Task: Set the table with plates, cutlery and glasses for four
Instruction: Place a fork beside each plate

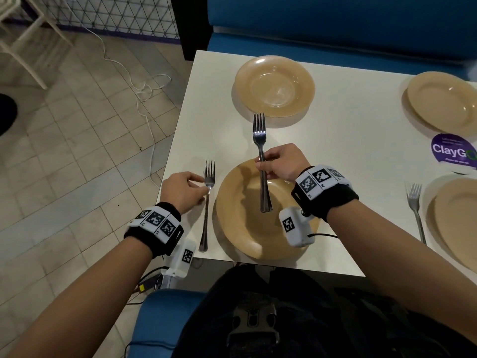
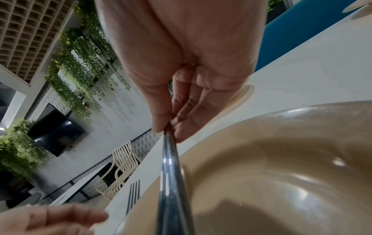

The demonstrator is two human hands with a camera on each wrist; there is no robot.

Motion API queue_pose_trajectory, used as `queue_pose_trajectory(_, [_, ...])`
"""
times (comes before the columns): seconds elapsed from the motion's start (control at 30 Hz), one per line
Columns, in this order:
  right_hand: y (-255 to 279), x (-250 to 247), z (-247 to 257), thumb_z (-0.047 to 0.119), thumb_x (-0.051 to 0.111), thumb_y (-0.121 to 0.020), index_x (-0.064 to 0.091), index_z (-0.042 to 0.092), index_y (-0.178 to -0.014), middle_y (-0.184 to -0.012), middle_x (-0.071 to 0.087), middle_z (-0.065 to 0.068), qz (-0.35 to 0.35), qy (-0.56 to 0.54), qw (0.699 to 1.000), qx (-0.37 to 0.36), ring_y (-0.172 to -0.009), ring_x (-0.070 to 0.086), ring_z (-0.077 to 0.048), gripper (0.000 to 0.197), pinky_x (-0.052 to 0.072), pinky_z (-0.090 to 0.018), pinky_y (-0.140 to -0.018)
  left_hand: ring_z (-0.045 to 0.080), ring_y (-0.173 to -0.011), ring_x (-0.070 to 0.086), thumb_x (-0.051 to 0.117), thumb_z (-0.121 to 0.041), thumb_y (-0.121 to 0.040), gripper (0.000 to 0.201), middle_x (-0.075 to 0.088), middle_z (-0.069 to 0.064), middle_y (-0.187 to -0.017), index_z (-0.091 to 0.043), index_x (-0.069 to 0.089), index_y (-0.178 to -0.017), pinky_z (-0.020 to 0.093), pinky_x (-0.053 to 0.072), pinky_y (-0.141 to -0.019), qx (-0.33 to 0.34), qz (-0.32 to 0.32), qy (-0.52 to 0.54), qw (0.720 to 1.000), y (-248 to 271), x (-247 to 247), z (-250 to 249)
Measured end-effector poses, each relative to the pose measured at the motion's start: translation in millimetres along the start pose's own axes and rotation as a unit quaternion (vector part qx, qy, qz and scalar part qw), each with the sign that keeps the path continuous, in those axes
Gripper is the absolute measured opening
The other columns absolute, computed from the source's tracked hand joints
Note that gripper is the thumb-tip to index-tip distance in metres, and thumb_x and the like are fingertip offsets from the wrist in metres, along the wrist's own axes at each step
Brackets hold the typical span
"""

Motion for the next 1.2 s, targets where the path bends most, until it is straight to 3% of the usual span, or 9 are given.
queue_pose_trajectory(0.13, [0, -13, 10, 0.006, 0.067, -0.084, 0.067, 0.016, -0.077, -0.079, 0.066, -0.005, -0.009, -0.036, 0.999, -0.025, -0.072, 0.064, -0.015, 0.012, 0.057, -0.022, -0.069, 0.014, -0.070, 0.069, 0.066, -0.016, -0.081, 0.017, 0.069, -0.002, -0.078, -0.020, 0.066, -0.098, 0.036, 0.058, -0.079, 0.057, -0.015, 0.060, 0.996, -6, 1, -49])
queue_pose_trajectory(0.3, [-1, -55, 23, 0.005, 0.065, -0.085, 0.067, 0.015, -0.078, -0.070, 0.064, -0.004, -0.038, -0.067, 0.995, -0.061, -0.069, 0.062, -0.019, 0.013, 0.059, -0.034, -0.077, 0.019, -0.094, 0.061, 0.046, -0.030, -0.097, 0.030, 0.064, 0.002, -0.104, -0.017, 0.056, -0.122, 0.039, 0.052, -0.092, 0.140, 0.146, 0.049, 0.978, 6, 73, -138])
queue_pose_trajectory(0.43, [-5, -117, 8, 0.009, 0.068, -0.083, 0.071, 0.012, -0.079, -0.074, 0.067, -0.008, -0.102, -0.069, 0.990, -0.073, -0.074, 0.068, -0.028, 0.006, 0.058, -0.041, -0.081, 0.020, -0.077, 0.064, 0.036, -0.023, -0.102, 0.036, 0.066, 0.018, -0.097, 0.001, 0.058, -0.119, 0.028, 0.055, -0.074, 0.129, 0.255, 0.119, 0.951, 29, 149, -189])
queue_pose_trajectory(0.53, [-1, -175, -21, 0.004, 0.067, -0.085, 0.069, 0.000, -0.094, -0.064, 0.064, -0.004, -0.137, -0.153, 0.977, -0.047, -0.054, 0.063, -0.011, 0.010, 0.060, -0.026, -0.069, 0.012, -0.058, 0.065, 0.045, -0.020, -0.100, 0.034, 0.067, 0.014, -0.079, 0.005, 0.061, -0.115, 0.021, 0.057, -0.061, 0.105, 0.278, 0.172, 0.939, 37, 197, -217])
queue_pose_trajectory(0.63, [4, -239, -54, 0.002, 0.066, -0.084, 0.066, 0.004, -0.079, -0.051, 0.064, 0.001, -0.171, -0.202, 0.964, -0.038, -0.042, 0.060, -0.006, 0.006, 0.055, -0.017, -0.052, 0.008, -0.049, 0.064, 0.050, -0.022, -0.098, 0.033, 0.066, 0.012, -0.074, 0.006, 0.063, -0.109, 0.018, 0.054, -0.052, 0.085, 0.286, 0.197, 0.934, 45, 252, -249])
queue_pose_trajectory(0.8, [8, -346, -112, 0.005, 0.064, -0.087, 0.056, 0.008, -0.064, -0.064, 0.060, -0.008, -0.239, -0.265, 0.934, -0.013, -0.052, 0.060, -0.011, 0.025, 0.056, -0.023, -0.061, 0.003, -0.044, 0.053, 0.055, -0.019, -0.095, 0.021, 0.063, 0.003, -0.071, -0.004, 0.066, -0.105, 0.012, 0.047, -0.049, 0.080, 0.275, 0.182, 0.941, 63, 342, -293])
queue_pose_trajectory(0.9, [10, -391, -140, 0.021, 0.070, -0.084, 0.057, 0.010, -0.060, -0.060, 0.060, -0.008, -0.245, -0.155, 0.957, 0.017, -0.048, 0.059, -0.015, 0.030, 0.055, -0.031, -0.062, 0.007, -0.046, 0.043, 0.060, -0.019, -0.091, 0.017, 0.061, 0.000, -0.066, -0.006, 0.069, -0.097, 0.016, 0.038, -0.049, 0.087, 0.235, 0.157, 0.955, 66, 380, -312])
queue_pose_trajectory(1.0, [19, -431, -144, 0.033, 0.073, -0.079, 0.067, 0.008, -0.075, -0.068, 0.062, -0.001, -0.293, 0.082, 0.953, -0.007, -0.065, 0.057, -0.016, 0.025, 0.046, -0.026, -0.066, 0.008, -0.046, 0.042, 0.060, -0.023, -0.090, 0.019, 0.063, -0.003, -0.065, -0.009, 0.072, -0.094, 0.020, 0.037, -0.052, 0.122, 0.194, 0.083, 0.970, 63, 402, -330])
queue_pose_trajectory(1.2, [1, -447, -139, 0.013, 0.063, -0.087, 0.072, 0.008, -0.106, -0.107, 0.065, -0.011, -0.188, 0.309, 0.922, -0.141, -0.110, 0.051, -0.028, 0.021, 0.035, -0.027, -0.093, 0.006, -0.055, 0.046, 0.052, -0.029, -0.094, 0.025, 0.059, -0.008, -0.064, -0.015, 0.072, -0.092, 0.025, 0.040, -0.063, 0.179, 0.185, -0.018, 0.966, 53, 429, -365])
Point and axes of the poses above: each hand's wrist, its own y-axis away from the middle knuckle, its own x-axis out of the palm, z = x × y, the point moved 7 cm from there along -y, towards the middle knuckle
